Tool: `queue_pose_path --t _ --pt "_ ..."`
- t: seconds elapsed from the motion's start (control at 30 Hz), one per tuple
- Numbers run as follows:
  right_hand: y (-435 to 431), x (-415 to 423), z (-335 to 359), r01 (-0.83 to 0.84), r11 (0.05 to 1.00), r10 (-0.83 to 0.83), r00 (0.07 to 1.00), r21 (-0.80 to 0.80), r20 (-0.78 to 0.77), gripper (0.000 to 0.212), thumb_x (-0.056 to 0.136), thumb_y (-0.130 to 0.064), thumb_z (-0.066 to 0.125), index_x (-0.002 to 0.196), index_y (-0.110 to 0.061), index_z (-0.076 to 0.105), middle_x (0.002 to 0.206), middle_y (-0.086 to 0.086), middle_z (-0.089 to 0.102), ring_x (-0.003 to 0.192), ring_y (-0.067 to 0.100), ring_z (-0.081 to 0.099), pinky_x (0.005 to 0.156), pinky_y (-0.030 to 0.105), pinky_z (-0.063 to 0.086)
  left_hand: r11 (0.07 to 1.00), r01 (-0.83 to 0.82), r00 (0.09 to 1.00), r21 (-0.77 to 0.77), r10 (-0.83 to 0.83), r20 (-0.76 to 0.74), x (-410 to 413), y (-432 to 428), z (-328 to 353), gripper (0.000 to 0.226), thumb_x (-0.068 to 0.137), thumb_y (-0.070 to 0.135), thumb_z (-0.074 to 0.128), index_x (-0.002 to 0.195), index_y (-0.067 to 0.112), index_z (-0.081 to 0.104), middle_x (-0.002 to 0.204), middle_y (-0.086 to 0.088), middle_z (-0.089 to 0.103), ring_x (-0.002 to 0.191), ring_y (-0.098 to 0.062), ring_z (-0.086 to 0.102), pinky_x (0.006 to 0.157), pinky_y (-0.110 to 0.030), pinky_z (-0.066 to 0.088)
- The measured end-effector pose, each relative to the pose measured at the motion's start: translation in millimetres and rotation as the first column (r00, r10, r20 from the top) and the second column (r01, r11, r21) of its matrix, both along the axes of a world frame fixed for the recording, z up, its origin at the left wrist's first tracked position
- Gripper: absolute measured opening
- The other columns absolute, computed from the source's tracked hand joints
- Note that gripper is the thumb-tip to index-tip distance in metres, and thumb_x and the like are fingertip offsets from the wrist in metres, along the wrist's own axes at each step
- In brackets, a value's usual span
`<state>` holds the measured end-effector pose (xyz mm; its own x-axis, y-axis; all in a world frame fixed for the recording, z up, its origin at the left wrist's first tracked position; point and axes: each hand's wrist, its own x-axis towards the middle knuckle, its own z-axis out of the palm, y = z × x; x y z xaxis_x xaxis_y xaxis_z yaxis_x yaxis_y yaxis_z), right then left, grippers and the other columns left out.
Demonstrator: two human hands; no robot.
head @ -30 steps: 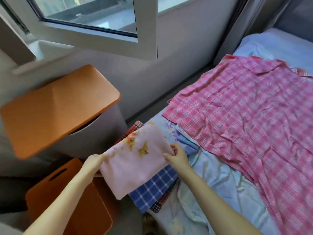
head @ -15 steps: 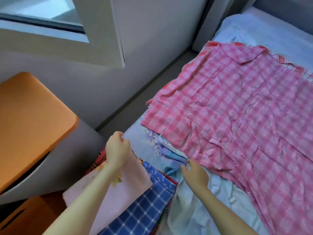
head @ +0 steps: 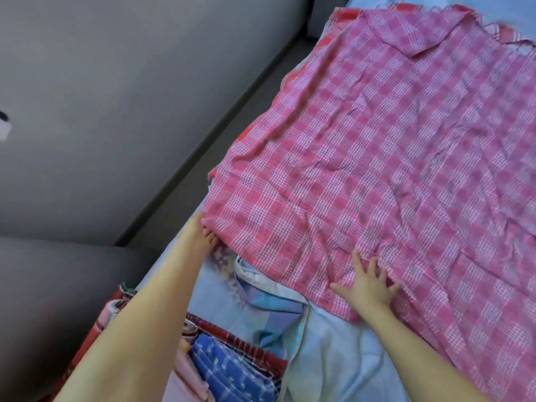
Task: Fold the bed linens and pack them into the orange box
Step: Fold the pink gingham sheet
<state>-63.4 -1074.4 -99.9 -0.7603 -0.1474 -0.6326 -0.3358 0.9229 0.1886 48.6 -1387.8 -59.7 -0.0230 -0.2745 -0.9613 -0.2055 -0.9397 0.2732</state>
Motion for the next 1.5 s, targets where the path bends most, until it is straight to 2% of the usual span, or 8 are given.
queue_pose_path --t 0.17,0.3,0.47,0.6,0.8,1.07,1.3,1.5 --pt "-8 -4 -37 0.066 0.997 -0.067 0.997 0.041 0.048 0.109 0.076 -0.072 0.053 0.149 -0.026 -0.015 0.155 0.024 -0.007 0.140 0.049 0.006 0.110 0.058 0.024 0.985 0.018 0.996 0.169 -0.031 0.079 -8 -31 -28 0.031 0.079 0.022 0.071 0.098 0.006 0.053 0.095 -0.011 0.059 0.085 -0.028 0.057 0.080 -0.044 0.045" --pt "-9 -7 -37 0.080 0.996 -0.084 0.993 0.044 0.088 0.109 0.077 -0.069 0.055 0.149 -0.026 -0.015 0.154 0.026 -0.010 0.139 0.051 0.002 0.110 0.060 0.022 0.947 0.239 0.961 -0.216 -0.198 0.195 -7 -28 -8 0.015 0.082 0.015 0.071 0.089 0.009 0.059 0.090 -0.009 0.062 0.074 -0.020 0.059 0.067 -0.034 0.049" --pt "-29 -12 18 0.149 0.983 -0.139 0.985 -0.104 0.105 0.093 0.083 -0.056 0.060 0.151 -0.029 0.002 0.156 0.021 0.002 0.140 0.041 0.018 0.112 0.058 0.019 0.434 0.513 0.820 -0.740 -0.501 0.275 -16 20 67 0.024 0.080 0.023 0.072 0.069 0.004 0.062 0.064 -0.013 0.055 0.061 -0.017 0.048 0.058 -0.030 0.042" --pt "-85 26 107 0.061 0.470 -0.100 0.995 -0.880 0.015 0.069 0.081 -0.039 0.062 0.143 -0.024 0.035 0.145 -0.004 0.041 0.132 0.011 0.040 0.110 0.030 0.031 0.198 0.554 0.609 -0.808 -0.759 0.232 -41 71 124 0.026 0.076 0.018 0.077 0.065 -0.002 0.065 0.055 -0.007 0.047 0.055 -0.009 0.039 0.053 -0.025 0.033" --pt "-95 32 198 0.229 -0.042 -0.425 0.877 -0.973 0.225 0.021 0.087 -0.005 0.061 0.101 -0.020 0.066 0.087 -0.012 0.070 0.081 0.000 0.065 0.075 0.023 0.051 0.487 0.497 0.536 -0.718 -0.823 -0.187 -53 113 189 0.030 0.090 0.032 0.058 0.080 0.008 0.074 0.079 -0.008 0.072 0.074 -0.013 0.064 0.071 -0.024 0.051" --pt "-12 67 291 0.196 -0.009 -0.507 0.844 -0.981 0.173 0.034 0.088 -0.015 0.062 0.058 -0.017 0.048 0.050 -0.007 0.044 0.052 0.004 0.034 0.052 0.030 0.032 0.818 0.550 0.600 -0.167 -0.526 -0.603 -44 168 242 0.034 0.069 0.042 0.079 0.066 0.010 0.068 0.058 -0.004 0.061 0.046 -0.016 0.058 0.046 -0.023 0.049" --pt "72 92 328 0.180 0.068 -0.641 0.762 -0.981 0.095 0.028 0.089 -0.019 0.062 0.064 -0.007 0.058 0.056 0.001 0.060 0.051 0.005 0.046 0.050 0.031 0.037 0.707 0.671 0.423 -0.226 -0.615 -0.666 -56 250 288 0.009 0.079 0.005 0.066 0.073 0.000 0.062 0.060 -0.008 0.056 0.051 -0.013 0.051 0.046 -0.019 0.046" --pt "137 114 341 0.146 0.161 -0.671 0.742 -0.976 0.001 0.024 0.086 -0.009 0.058 0.062 -0.005 0.060 0.044 -0.008 0.044 0.044 0.006 0.038 0.051 0.026 0.030 0.713 0.595 0.554 -0.372 -0.698 -0.454 -48 311 312 0.031 0.091 -0.003 0.049 0.060 0.000 0.054 0.047 -0.008 0.047 0.036 -0.013 0.046 0.035 -0.017 0.043"
